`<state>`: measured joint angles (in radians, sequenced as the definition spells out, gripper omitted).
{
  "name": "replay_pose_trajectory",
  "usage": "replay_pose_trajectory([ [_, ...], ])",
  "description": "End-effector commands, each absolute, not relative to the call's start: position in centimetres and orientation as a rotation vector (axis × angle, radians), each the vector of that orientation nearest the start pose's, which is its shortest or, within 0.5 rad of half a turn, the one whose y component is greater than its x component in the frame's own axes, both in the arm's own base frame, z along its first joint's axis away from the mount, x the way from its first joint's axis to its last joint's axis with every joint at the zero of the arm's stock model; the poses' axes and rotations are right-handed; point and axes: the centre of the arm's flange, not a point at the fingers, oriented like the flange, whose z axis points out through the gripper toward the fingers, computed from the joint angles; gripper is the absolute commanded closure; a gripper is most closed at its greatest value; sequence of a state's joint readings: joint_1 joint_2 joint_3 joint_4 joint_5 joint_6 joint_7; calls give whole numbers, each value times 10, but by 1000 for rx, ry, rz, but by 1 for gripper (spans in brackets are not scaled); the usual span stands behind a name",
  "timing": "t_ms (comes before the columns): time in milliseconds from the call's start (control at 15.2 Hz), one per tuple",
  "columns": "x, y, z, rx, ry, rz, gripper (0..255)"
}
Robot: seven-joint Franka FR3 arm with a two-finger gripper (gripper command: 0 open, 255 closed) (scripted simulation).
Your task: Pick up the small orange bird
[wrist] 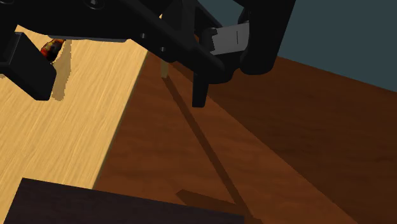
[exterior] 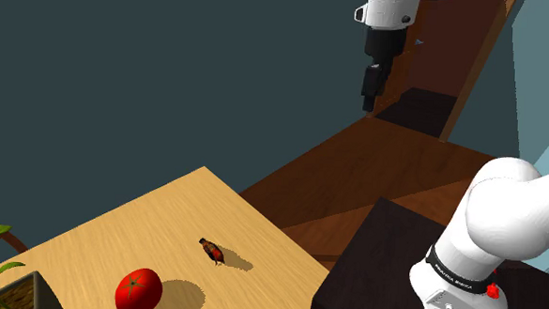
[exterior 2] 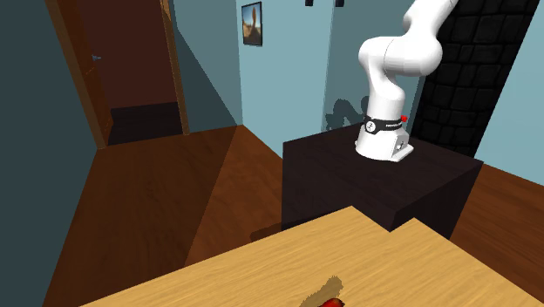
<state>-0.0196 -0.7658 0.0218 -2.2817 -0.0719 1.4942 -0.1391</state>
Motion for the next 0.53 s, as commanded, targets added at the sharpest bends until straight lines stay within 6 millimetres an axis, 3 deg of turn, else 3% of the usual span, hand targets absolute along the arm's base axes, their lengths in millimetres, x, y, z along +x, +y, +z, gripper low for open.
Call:
replay_pose_trajectory([
  [0, 305, -5, 613, -3219, -210, 45, 0],
  [462, 345, 43, 546, -3202, -155, 51, 0],
])
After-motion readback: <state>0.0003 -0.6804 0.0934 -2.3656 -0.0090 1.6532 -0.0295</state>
